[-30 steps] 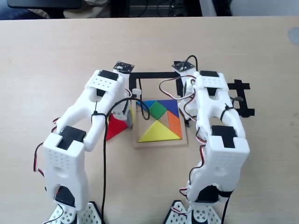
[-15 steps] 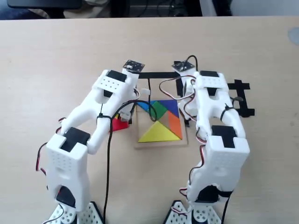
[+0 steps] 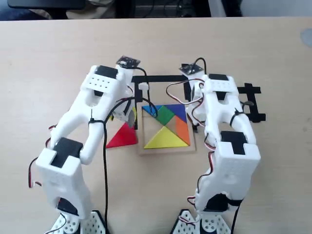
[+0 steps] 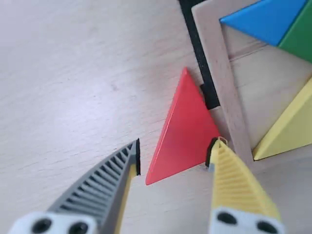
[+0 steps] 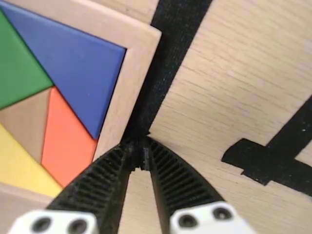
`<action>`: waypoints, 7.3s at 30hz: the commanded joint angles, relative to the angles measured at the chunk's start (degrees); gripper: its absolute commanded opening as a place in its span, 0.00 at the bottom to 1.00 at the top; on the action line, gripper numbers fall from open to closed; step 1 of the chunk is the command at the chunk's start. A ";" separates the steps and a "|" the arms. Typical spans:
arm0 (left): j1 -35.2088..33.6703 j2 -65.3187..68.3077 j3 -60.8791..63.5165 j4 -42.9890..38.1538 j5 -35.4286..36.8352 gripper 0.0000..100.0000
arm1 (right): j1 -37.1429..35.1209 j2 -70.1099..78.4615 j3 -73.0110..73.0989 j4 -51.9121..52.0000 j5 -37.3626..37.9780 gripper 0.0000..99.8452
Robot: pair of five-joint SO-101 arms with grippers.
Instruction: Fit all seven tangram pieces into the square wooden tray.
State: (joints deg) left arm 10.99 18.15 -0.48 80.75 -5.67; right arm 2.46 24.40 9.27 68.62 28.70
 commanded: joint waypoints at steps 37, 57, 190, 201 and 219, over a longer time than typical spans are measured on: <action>-5.76 5.36 -9.98 2.11 1.85 0.25 | -1.67 -0.13 1.01 0.79 0.70 0.01; -6.37 8.44 -4.97 -4.40 9.67 0.34 | -1.67 -0.13 1.01 0.79 0.70 0.01; -0.04 18.46 -6.64 3.08 -8.35 0.27 | -1.67 -0.13 1.10 0.88 0.70 0.01; 0.31 18.46 -6.73 2.90 -8.00 0.09 | -1.49 -0.13 1.10 0.88 0.70 0.01; -0.75 -1.23 -8.57 9.23 -8.53 0.09 | -1.58 -0.13 1.01 0.88 0.70 0.01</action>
State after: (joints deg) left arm 11.25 27.21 -7.08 88.92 -14.11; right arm 2.46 24.40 9.27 68.62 28.70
